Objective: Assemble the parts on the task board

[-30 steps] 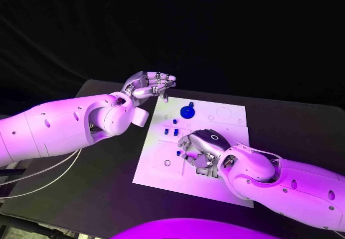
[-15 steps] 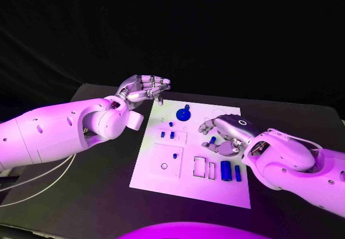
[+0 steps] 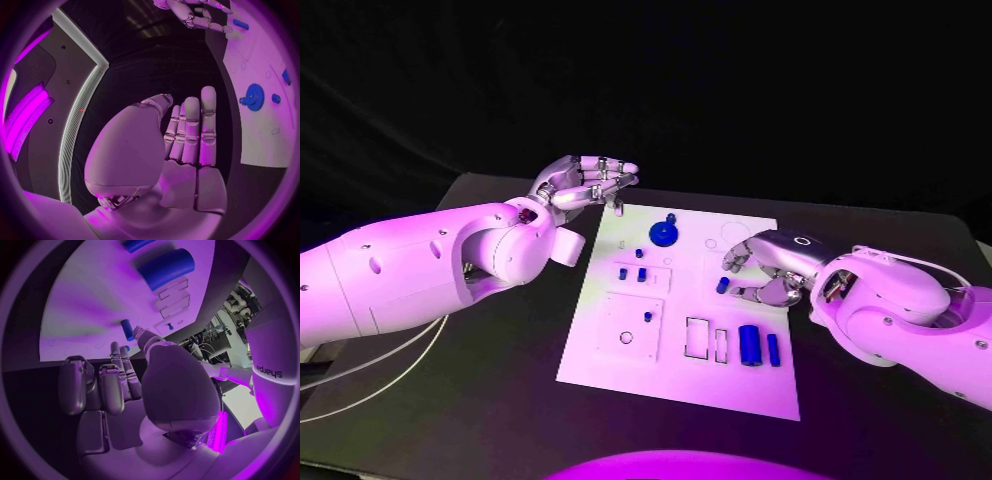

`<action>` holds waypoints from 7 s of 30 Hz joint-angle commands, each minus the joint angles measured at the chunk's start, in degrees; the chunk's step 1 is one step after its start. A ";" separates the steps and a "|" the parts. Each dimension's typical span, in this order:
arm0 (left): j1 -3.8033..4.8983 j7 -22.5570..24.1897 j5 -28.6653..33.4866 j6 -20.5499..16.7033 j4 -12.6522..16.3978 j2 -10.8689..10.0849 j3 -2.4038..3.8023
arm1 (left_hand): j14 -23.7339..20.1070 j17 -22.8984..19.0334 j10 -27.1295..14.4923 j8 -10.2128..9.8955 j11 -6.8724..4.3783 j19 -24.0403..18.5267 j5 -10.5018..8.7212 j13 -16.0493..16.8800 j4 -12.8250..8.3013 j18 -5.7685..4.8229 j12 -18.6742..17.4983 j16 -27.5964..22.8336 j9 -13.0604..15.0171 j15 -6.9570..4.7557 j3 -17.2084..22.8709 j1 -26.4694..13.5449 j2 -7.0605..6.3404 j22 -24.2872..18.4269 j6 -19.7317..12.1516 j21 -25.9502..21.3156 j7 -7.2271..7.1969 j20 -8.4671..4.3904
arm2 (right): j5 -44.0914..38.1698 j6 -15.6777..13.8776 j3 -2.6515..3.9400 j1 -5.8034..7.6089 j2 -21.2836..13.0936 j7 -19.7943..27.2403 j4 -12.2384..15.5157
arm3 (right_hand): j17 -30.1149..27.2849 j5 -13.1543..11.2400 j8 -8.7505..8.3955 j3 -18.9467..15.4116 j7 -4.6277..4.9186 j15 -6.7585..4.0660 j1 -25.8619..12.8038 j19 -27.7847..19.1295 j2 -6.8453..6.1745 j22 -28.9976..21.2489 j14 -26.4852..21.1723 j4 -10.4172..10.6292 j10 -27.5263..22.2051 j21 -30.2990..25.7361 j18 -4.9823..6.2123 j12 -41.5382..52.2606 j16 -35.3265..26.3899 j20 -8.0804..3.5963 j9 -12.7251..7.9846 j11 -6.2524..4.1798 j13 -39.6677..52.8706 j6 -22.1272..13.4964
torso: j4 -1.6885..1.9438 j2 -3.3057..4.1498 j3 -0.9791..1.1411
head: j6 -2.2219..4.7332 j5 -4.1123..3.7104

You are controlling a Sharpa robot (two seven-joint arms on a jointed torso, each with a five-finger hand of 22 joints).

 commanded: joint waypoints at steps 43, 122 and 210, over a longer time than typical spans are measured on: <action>0.05 0.25 0.24 0.98 0.14 -0.16 0.01 | -0.29 -0.17 -0.56 -0.29 0.08 -0.30 0.19 -0.12 0.09 0.37 0.01 0.23 -0.07 0.05 0.52 -0.10 -0.64 -0.08 0.05 -0.34 0.32 -0.13 | -3.78 -3.52 -0.49 -1.04 3.90 -2.82 -2.52 | 0.39 -2.13 4.38 10.18 -1.82 -2.58 3.32 3.44 5.23 10.19 3.01 0.46 11.77 6.57 -1.08 4.37 0.55 -2.43 1.69 -3.07 0.12 9.64 | 0.06 -0.01 -0.01 | -0.50 0.02; 0.05 0.08 0.24 1.16 -0.37 1.40 0.00 | -0.35 -0.36 -0.63 -0.30 0.09 -0.31 0.21 -0.19 -0.08 0.39 0.12 0.30 -0.08 0.05 0.95 -0.07 -0.51 -0.06 0.07 -0.33 0.33 -0.11 | -4.80 -2.06 -1.40 -8.31 19.47 0.31 -3.10 | -0.04 -1.18 5.06 11.77 -1.38 -2.43 2.78 3.39 3.98 10.24 2.94 -1.23 11.66 6.48 -1.08 3.45 0.38 -2.46 2.69 -2.79 0.08 9.08 | 0.01 0.07 -0.10 | -1.41 2.74; 0.03 -0.06 0.36 1.29 -0.28 0.29 -0.79 | -0.40 -0.57 -0.79 -0.33 0.13 -0.33 0.15 -0.28 -0.16 0.39 0.20 0.39 -0.09 0.09 1.15 -0.34 -0.68 -0.05 0.06 -0.33 0.33 -0.08 | 5.99 -14.12 -1.96 -10.45 -11.07 -17.24 13.02 | 8.29 2.73 13.02 -9.93 -3.19 -4.28 -11.49 6.89 1.33 15.06 4.70 7.40 26.20 14.94 -3.07 68.46 4.66 -4.00 12.50 -5.21 67.34 2.78 | -1.70 -0.99 -0.04 | -0.30 -6.57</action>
